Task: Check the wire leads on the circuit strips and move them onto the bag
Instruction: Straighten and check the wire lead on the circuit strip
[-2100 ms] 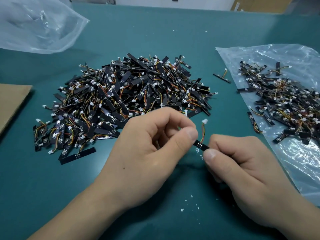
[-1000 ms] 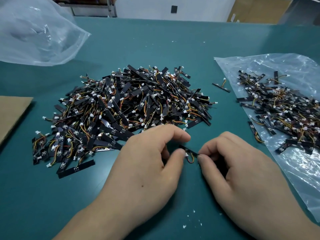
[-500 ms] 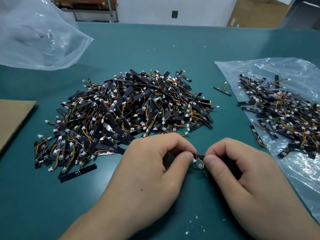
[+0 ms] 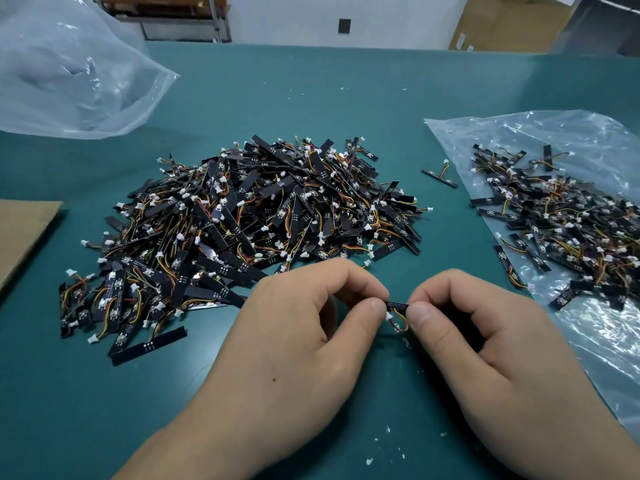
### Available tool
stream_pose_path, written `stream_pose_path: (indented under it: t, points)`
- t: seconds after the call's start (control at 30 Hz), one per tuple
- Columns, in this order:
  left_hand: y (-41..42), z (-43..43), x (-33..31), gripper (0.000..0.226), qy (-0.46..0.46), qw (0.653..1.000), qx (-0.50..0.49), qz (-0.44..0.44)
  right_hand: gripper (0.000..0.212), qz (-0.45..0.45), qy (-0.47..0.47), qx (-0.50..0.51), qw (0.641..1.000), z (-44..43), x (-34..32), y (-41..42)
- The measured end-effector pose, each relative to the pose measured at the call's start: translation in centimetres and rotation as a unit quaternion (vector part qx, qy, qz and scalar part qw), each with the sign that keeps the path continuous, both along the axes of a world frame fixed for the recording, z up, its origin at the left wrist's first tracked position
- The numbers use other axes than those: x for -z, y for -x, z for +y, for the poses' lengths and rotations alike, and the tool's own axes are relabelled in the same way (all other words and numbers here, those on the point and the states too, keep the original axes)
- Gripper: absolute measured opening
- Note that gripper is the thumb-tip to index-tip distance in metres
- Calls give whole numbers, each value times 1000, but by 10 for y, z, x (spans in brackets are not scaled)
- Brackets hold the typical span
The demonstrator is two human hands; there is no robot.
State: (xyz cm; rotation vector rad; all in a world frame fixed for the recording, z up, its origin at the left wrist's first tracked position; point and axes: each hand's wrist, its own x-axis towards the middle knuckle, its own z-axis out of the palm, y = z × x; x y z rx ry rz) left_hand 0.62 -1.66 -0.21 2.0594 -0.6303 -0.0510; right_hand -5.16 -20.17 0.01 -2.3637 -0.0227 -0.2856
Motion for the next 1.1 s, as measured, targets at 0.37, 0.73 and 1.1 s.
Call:
stream_pose_path:
  t: [0.37,0.73,1.1]
  points:
    - [1,-1,-2,5,-38,999,0,-32,22,-5,24,3,1000,-1,2,0]
    - [3,-2,-3,5,-51,998,-6,-38,15,0,35,3,999,-1,1,0]
    - [3,-2,-2,4,-60,997,-14,-47,16,3,31,0,1000,-1,3,1]
